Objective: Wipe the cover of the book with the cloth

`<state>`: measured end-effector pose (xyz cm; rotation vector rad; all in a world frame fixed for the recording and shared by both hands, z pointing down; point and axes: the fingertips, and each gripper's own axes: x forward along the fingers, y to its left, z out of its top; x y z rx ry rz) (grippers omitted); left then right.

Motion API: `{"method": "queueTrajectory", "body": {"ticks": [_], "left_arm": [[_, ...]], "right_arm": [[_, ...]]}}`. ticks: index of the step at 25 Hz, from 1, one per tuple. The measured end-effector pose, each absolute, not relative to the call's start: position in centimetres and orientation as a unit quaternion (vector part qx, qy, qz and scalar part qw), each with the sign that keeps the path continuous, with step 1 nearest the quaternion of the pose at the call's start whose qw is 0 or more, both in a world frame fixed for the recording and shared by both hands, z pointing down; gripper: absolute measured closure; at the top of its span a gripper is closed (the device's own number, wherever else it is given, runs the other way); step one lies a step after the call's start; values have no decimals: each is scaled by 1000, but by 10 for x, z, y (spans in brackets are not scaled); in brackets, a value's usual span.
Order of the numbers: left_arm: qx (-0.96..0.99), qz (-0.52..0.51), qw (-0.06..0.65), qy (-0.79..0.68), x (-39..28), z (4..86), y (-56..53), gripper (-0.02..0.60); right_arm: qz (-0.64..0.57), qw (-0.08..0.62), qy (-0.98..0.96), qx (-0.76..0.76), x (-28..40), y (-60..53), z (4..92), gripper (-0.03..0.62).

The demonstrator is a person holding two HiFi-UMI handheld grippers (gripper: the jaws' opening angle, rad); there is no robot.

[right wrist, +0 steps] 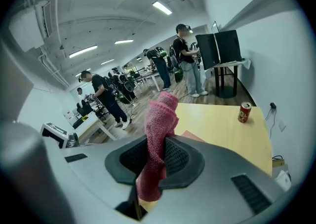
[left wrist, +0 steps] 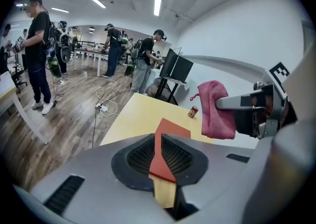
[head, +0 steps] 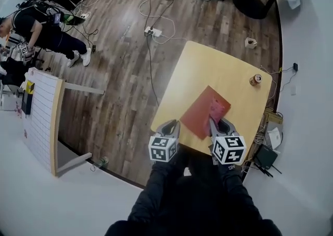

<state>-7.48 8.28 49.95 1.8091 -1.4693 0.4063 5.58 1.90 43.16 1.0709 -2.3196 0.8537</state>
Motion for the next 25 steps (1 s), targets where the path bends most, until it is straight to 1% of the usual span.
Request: {"method": "queueTrajectory", "body": {"ticks": [6,10,11,13,18,25], "left_arm": [[715,194,398,-542,-82,558,62,540],[723,231,414,-502,-75,596,61,536],[725,240,417,-493,-72,604,60,519],[725,256,423,-480,-71,618,59,466],[721,276,447,-453,-63,644,59,444],[719,290,457,-437,-57,665,62,439]], "right_arm": [[331,236,-818,407,48,-3,477,517],[348,238,-805,417,45,-16,503,517],[353,237,-803,417,43,-21,509,517],[363,231,-800,419,38,-30,520,517],[389,202,-795,419,31,-56,541,517],[415,181,-789,416,29,-79,564,517]]}}
